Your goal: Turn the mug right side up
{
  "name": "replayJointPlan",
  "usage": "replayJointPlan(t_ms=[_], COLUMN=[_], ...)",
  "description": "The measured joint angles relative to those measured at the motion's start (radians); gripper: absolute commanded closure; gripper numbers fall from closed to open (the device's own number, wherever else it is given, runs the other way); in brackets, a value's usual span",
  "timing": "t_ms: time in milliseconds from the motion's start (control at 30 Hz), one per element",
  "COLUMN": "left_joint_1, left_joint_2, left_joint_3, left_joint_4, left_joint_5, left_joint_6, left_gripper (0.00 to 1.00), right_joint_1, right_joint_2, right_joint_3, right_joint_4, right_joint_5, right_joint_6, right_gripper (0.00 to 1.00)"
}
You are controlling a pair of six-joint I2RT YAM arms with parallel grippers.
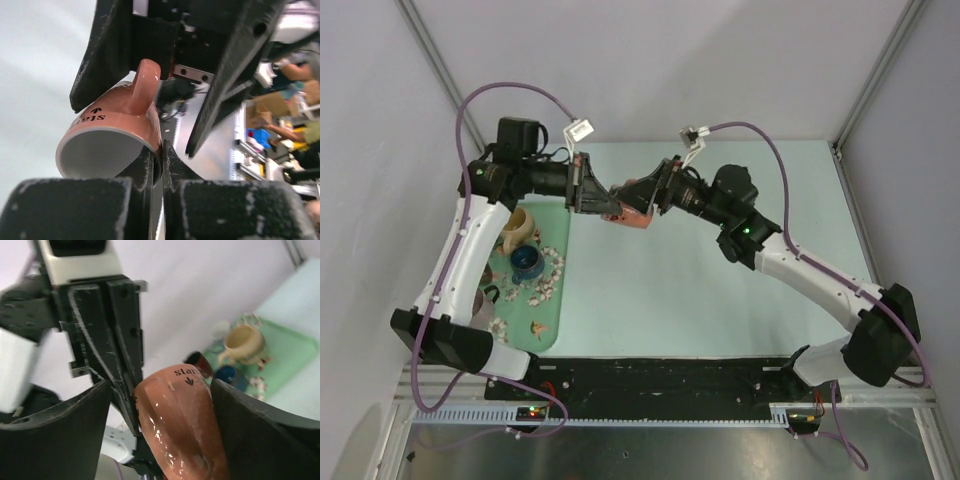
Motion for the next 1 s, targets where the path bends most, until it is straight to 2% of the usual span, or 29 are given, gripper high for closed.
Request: replayJointPlan(t_ms=[67, 133, 367, 533, 733, 1000], left_joint_1=[-0.013, -0.016, -0.013, -0.01, 0.017, 0.112], left_joint_2=[-0.003, -0.003, -0.019, -0.13, -0.278, -0.291], left_joint_3=[-0.044, -0.091, -0.27, -0.479, -0.741, -0.911], left_joint_4=[-0.003, -0.006, -0.048, -0.145, -0.235, -0.121], left_joint_5=[-0.124, -0.23, -0.735, -0.998, -1.161, -1.266], left_joint_6=[0.024, 0.049, 0.246, 0.443, 0.605, 0.689], left_gripper=[1.0, 1.0, 1.0, 1.0, 1.0, 1.0], right_joint_1=[-0.003, -0.007, -0.031, -0.037, -0.037, -0.037], right_joint_2=[0.03, 0.043, 0.033, -0.033, -0.109, -0.136], right_joint_3=[-0.018, -0.037, -0.067, -0.085, -0.124, -0.177], right_joint_4=[-0.048, -0.097, -0.319, -0.449, -0.483, -0.487], right_joint_5=[0.015, 0.03, 0.18, 0.305, 0.381, 0.433], right_joint_6=[-0.026, -0.042, -0.098, -0.153, -0.187, -0.207], right_gripper=[0.03, 0.01, 0.01, 0.01, 0.01, 0.01])
